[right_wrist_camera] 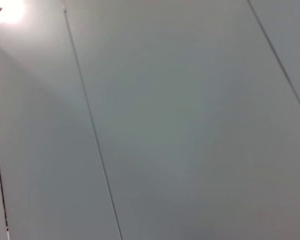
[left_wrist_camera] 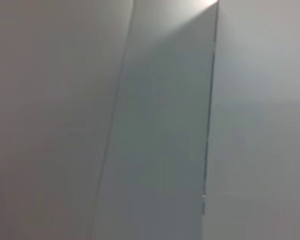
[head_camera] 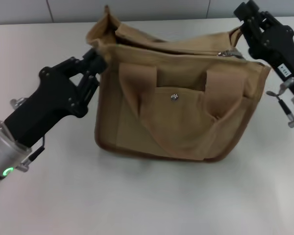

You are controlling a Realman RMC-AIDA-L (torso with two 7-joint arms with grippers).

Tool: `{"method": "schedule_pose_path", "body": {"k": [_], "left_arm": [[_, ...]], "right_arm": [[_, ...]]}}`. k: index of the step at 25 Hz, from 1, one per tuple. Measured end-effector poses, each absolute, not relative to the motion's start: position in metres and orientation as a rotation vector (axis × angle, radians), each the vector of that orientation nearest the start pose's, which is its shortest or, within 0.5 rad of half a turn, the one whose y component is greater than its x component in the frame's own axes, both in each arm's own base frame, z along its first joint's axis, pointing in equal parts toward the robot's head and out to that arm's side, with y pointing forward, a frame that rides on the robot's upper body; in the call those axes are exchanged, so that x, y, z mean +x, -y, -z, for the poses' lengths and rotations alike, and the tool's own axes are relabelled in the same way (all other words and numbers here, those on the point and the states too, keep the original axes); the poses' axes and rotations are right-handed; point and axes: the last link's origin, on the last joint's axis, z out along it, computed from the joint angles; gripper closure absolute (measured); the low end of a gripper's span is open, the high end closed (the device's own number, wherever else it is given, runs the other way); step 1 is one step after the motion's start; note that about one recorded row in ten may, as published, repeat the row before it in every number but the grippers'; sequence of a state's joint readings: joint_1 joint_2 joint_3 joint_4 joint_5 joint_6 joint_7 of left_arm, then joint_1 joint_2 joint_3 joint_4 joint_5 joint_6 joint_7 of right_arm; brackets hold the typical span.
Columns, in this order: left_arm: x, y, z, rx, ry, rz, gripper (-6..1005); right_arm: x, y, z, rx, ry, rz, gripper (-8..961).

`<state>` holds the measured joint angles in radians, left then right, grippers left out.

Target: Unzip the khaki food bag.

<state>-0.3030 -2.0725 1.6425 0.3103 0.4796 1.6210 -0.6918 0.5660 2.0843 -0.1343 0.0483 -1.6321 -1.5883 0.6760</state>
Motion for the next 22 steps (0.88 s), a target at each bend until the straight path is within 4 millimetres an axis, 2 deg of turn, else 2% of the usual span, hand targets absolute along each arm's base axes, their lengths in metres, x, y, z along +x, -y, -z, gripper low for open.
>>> {"method": "schedule_pose_path", "body": {"k": [1,5,7,8,9,10,11,13,14,17,22], "left_arm": [[-0.256,-0.265,0.024,-2.109,0.373,1.377,868],[-0.263,-0.26,0.015,-2.058,0.376,1.387,818],[-0.263,-0.26,0.015,-2.058,0.376,1.387,778],[-0.266,-0.257,0.009,-2.052,0.367,1.4,759],[-0.27,-0.246,-0.013,-2.252,0.304,1.446,739],[-0.27,-0.246,-0.013,-2.252,0.304,1.446,720],[-0.271,-0.243,-0.024,-2.438,0.276,1.442,700],[-0.271,-0.243,-0.024,-2.438,0.276,1.442,661],[-0.275,-0.239,-0.034,-2.653,0.284,1.393,641],[-0.278,-0.238,-0.034,-2.786,0.308,1.312,526],[-0.278,-0.238,-0.031,-2.867,0.307,1.267,335]], "right_arm": [[0.252,-0.325,0.016,-1.875,-0.561,-1.375,886],[0.258,-0.321,-0.003,-1.927,-0.589,-1.445,736],[0.258,-0.313,-0.014,-2.022,-0.549,-1.472,658],[0.257,-0.307,-0.019,-2.1,-0.517,-1.48,618],[0.255,-0.3,-0.028,-2.228,-0.453,-1.468,578],[0.252,-0.291,-0.032,-2.35,-0.411,-1.461,538],[0.249,-0.283,-0.038,-2.475,-0.364,-1.444,498],[0.244,-0.266,-0.047,-2.719,-0.253,-1.407,436],[0.243,-0.26,-0.049,-2.796,-0.208,-1.404,414],[0.241,-0.25,-0.04,-2.902,-0.166,-1.382,348],[0.239,-0.247,-0.018,-2.946,-0.177,-1.325,238]]}}
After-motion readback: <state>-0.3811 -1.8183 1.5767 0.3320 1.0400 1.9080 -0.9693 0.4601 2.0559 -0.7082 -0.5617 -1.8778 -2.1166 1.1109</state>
